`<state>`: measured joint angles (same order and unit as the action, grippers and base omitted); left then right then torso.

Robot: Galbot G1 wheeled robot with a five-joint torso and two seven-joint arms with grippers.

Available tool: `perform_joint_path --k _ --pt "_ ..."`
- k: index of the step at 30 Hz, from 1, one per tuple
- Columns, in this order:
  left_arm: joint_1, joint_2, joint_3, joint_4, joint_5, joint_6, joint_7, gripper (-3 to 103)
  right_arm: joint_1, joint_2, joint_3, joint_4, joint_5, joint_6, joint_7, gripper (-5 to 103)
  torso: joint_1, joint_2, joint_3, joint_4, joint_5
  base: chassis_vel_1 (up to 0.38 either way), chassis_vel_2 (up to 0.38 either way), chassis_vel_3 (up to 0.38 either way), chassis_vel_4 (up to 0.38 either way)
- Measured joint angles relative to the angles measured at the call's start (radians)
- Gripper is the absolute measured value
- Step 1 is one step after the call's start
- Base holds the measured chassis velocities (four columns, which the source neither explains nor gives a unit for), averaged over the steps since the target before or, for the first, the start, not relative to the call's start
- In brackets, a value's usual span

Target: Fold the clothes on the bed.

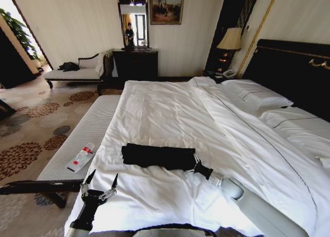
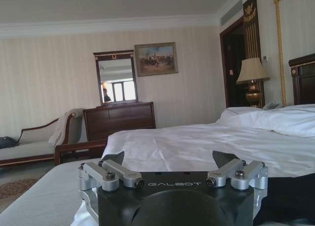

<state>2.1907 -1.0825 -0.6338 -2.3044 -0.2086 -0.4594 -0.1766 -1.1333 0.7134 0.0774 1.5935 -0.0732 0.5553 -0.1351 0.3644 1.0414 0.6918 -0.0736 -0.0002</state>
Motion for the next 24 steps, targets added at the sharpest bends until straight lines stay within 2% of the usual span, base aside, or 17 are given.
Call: perform_joint_path --k 3,5,7,8,12,13,17,18,20,21,24 --pt "0.0 0.0 0.0 0.0 0.0 0.0 0.0 100 0.074 -0.01 -0.02 0.005 0.055 -0.022 0.01 100 0.0 0.0 0.0 0.0005 -0.0003 0.0 0.0 0.0 0.0" --pt "0.0 0.0 0.0 0.0 0.0 0.0 0.0 100 0.172 -0.003 -0.08 -0.027 0.097 -0.044 0.016 100 0.0 0.0 0.0 0.0005 -0.0003 0.0 0.0 0.0 0.0" --pt "0.0 0.0 0.0 0.0 0.0 0.001 0.0 100 0.307 0.038 -0.184 -0.096 0.126 -0.056 0.02 100 0.0 0.0 0.0 0.0004 0.0002 0.0 0.0 0.0 0.0" --pt "0.0 0.0 0.0 0.0 0.0 0.001 0.0 100 0.307 0.038 -0.184 -0.096 0.126 -0.056 0.02 100 0.0 0.0 0.0 0.0004 0.0002 0.0 0.0 0.0 0.0" --pt "0.0 0.0 0.0 0.0 0.0 0.001 0.0 100 0.505 0.149 -0.356 -0.229 0.131 -0.053 0.018 100 0.0 0.0 0.0 0.0009 0.0001 0.0 0.0 0.0 0.0" --pt "0.0 0.0 0.0 0.0 0.0 0.001 0.0 100 0.505 0.149 -0.356 -0.229 0.131 -0.053 0.018 100 0.0 0.0 0.0 0.0009 0.0001 0.0 0.0 0.0 0.0" --pt "0.0 0.0 0.0 0.0 0.0 0.001 0.0 100 0.606 0.236 -0.478 -0.337 0.123 -0.038 0.011 100 0.0 0.0 0.0 0.0006 -0.0001 0.0 0.0 0.0 0.0" --pt "0.0 0.0 0.0 0.0 0.0 0.001 0.0 100 0.606 0.236 -0.478 -0.337 0.123 -0.038 0.011 100 0.0 0.0 0.0 0.0006 -0.0001 0.0 0.0 0.0 0.0" --pt "0.0 0.0 0.0 0.0 0.0 0.001 0.0 100 0.64 0.292 -0.528 -0.402 0.109 -0.027 0.009 100 0.0 0.0 0.0 0.0005 -0.0001 0.0 0.0 0.0 0.0" --pt "0.0 0.0 0.0 0.0 0.0 0.001 0.0 100 0.64 0.292 -0.528 -0.402 0.109 -0.027 0.009 100 0.0 0.0 0.0 0.0005 -0.0001 0.0 0.0 0.0 0.0" --pt "0.0 0.0 0.0 0.0 0.0 0.001 0.0 100 0.658 0.388 -0.561 -0.479 0.085 -0.016 0.007 100 0.0 0.0 0.0 0.0007 0.0 0.0 0.0 0.0 0.0"
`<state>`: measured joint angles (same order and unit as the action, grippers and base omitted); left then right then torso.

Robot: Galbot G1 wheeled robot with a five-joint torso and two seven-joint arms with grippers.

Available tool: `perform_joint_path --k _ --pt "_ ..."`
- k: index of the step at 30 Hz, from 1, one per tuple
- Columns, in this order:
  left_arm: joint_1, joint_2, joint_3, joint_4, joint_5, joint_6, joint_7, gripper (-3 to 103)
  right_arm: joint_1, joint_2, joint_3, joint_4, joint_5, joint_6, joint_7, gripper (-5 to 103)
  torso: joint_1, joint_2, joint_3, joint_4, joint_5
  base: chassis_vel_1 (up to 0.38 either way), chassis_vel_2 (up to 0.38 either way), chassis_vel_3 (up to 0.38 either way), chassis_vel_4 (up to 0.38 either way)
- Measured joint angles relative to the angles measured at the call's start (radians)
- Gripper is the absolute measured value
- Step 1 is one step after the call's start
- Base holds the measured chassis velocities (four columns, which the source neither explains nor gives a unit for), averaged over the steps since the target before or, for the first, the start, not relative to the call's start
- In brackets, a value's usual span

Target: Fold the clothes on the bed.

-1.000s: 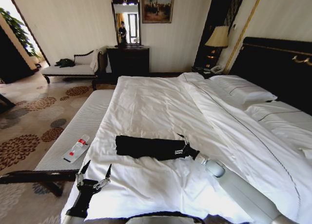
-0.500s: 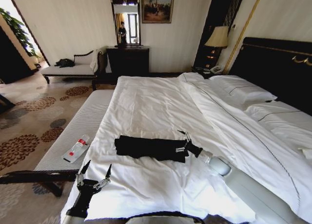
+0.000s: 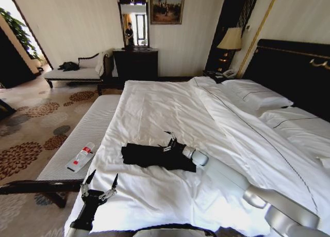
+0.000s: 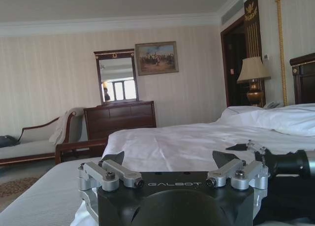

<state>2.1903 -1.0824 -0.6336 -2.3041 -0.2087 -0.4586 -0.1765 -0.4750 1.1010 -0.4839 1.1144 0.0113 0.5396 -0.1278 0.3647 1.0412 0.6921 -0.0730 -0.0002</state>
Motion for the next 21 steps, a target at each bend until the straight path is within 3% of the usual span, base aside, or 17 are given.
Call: perform_joint_path --k 6,15,21 --pt "0.0 0.0 0.0 0.0 0.0 0.0 0.0 100 -0.006 0.036 -0.027 0.021 -0.022 -0.001 0.001 100 0.0 0.0 0.0 0.0001 -0.0001 0.0 0.0 0.0 0.0" --pt "0.0 0.0 0.0 0.0 0.0 0.0 0.0 100 -0.051 -0.073 -0.134 0.238 -0.058 -0.043 0.029 100 0.0 0.0 0.0 -0.0005 0.0002 0.0 0.0 0.0 0.0" --pt "0.0 0.0 0.0 0.0 0.0 0.0 0.0 100 -0.003 -0.054 -0.12 0.244 0.0 -0.077 0.059 100 0.0 0.0 0.0 -0.0002 0.0 0.0 0.0 0.0 0.0"
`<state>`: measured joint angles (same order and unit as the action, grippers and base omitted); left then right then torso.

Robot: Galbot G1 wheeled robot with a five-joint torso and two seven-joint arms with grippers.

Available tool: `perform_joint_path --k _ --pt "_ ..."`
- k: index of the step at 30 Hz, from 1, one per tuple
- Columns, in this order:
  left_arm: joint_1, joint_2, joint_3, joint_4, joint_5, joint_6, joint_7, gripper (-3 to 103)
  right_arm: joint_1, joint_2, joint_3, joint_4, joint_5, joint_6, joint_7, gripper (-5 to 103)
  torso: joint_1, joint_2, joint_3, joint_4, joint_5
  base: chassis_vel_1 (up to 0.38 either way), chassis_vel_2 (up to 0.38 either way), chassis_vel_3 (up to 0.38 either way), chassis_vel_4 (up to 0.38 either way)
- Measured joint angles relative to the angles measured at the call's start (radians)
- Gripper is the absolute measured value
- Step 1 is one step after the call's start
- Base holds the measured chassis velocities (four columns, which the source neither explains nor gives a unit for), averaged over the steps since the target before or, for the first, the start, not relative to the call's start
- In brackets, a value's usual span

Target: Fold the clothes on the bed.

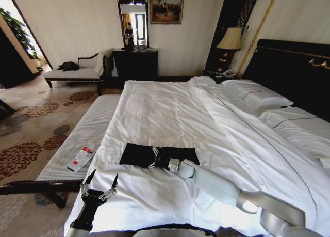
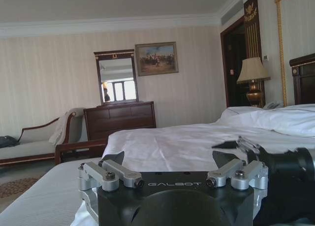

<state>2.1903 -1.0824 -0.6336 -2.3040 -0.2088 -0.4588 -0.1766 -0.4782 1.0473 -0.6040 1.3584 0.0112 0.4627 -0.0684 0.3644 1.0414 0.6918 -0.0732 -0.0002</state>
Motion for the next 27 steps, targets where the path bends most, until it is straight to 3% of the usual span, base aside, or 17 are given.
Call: perform_joint_path --k 5,9,11,13,14,16,18,19,24,25,27 --pt "0.0 0.0 0.0 0.0 0.0 0.0 0.0 100 0.056 0.144 -0.007 -0.142 0.042 -0.024 0.022 100 0.0 0.0 0.0 0.0004 0.0001 0.0 0.0 0.0 0.0" --pt "0.0 0.0 0.0 0.0 0.0 0.0 0.0 100 0.03 0.205 -0.002 -0.211 0.013 -0.03 0.045 100 0.0 0.0 0.0 0.0005 0.0003 0.0 0.0 0.0 0.0" --pt "0.0 0.0 0.0 0.0 0.0 0.0 0.0 100 0.022 0.202 0.009 -0.208 0.02 -0.046 0.06 100 0.0 0.0 0.0 0.0005 0.0002 0.0 0.0 0.0 0.0" --pt "0.0 0.0 0.0 0.0 0.0 0.0 0.0 100 0.012 0.136 0.044 -0.137 0.109 -0.112 0.093 100 0.0 0.0 0.0 0.0007 0.0004 0.0 0.0 0.0 0.0" --pt "0.0 0.0 0.0 0.0 0.0 0.0 0.0 100 0.012 0.136 0.044 -0.137 0.109 -0.112 0.093 100 0.0 0.0 0.0 0.0007 0.0004 0.0 0.0 0.0 0.0" --pt "0.0 0.0 0.0 0.0 0.0 0.0 0.0 100 0.005 0.06 0.073 -0.071 0.197 -0.161 0.11 100 0.0 0.0 0.0 0.0005 0.0002 0.0 0.0 0.0 0.0" --pt "0.0 0.0 0.0 0.0 0.0 0.0 0.0 100 -0.028 -0.061 0.149 0.044 0.399 -0.244 0.145 100 0.0 0.0 0.0 -0.0008 0.0 0.0 0.0 0.0 0.0" --pt "0.0 0.0 0.0 0.0 0.0 0.0 0.0 100 -0.028 -0.061 0.149 0.044 0.399 -0.244 0.145 100 0.0 0.0 0.0 -0.0008 0.0 0.0 0.0 0.0 0.0" --pt "0.0 0.0 0.0 0.0 0.0 0.0 0.0 100 -0.272 -0.283 0.458 0.374 0.943 -0.481 0.266 100 0.0 0.0 0.0 0.0001 0.0003 0.0 0.0 0.0 0.0" --pt "0.0 0.0 0.0 0.0 0.0 0.0 0.0 100 -0.272 -0.283 0.458 0.374 0.943 -0.481 0.266 100 0.0 0.0 0.0 0.0001 0.0003 0.0 0.0 0.0 0.0" --pt "0.0 0.0 0.0 0.0 0.0 0.0 -0.001 100 -0.412 -0.329 0.612 0.456 1.127 -0.567 0.282 100 0.0 0.0 0.0 -0.0001 0.0003 0.0 0.0 0.0 0.0"
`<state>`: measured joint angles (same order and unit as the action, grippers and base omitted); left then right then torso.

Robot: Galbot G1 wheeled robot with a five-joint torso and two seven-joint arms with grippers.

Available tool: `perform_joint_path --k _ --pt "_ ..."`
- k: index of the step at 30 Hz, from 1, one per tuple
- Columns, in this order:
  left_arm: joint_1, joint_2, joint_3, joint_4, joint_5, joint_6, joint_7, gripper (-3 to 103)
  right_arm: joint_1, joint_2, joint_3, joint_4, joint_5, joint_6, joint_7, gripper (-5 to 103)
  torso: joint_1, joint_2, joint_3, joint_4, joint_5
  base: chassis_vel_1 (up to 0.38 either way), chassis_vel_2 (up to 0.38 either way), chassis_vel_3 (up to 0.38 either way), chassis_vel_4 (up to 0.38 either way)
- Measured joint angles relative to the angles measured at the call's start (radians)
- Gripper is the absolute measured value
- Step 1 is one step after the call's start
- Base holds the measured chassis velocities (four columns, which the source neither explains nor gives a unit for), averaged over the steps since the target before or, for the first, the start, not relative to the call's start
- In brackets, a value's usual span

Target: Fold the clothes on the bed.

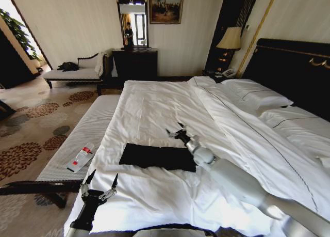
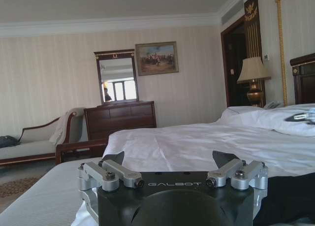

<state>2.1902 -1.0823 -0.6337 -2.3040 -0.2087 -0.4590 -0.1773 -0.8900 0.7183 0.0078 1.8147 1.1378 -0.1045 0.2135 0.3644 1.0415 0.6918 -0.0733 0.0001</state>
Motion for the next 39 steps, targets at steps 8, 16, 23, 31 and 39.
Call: perform_joint_path --k 8,16,23,31,39 --pt "0.0 0.0 0.0 0.0 0.0 0.0 0.001 100 -0.373 0.024 0.394 0.059 0.245 -0.153 -0.003 100 0.0 0.0 0.0 -0.0001 0.0003 0.0 0.0 0.0 0.0" --pt "0.0 0.0 0.0 0.0 0.0 0.0 0.001 100 -0.451 0.1 0.432 0.056 0.285 -0.201 -0.006 100 0.0 0.0 0.0 0.0002 -0.0002 0.0 0.0 0.0 0.0" --pt "0.0 0.0 0.0 0.0 0.0 0.0 0.001 100 -0.433 0.166 0.389 0.008 0.253 -0.214 -0.009 100 0.0 0.0 0.0 0.0003 0.0 0.0 0.0 0.0 0.0" --pt "0.0 0.0 0.0 0.0 0.0 0.0 0.001 100 -0.419 0.195 0.347 -0.026 0.234 -0.219 -0.02 100 0.0 0.0 0.0 0.0 -0.0002 0.0 0.0 0.0 0.0" --pt "0.0 0.0 0.0 0.0 0.0 0.0 0.001 100 -0.375 0.226 0.297 -0.017 0.219 -0.229 0.002 103 0.0 0.0 0.0 0.0002 -0.0003 0.0 0.0 0.0 0.0"
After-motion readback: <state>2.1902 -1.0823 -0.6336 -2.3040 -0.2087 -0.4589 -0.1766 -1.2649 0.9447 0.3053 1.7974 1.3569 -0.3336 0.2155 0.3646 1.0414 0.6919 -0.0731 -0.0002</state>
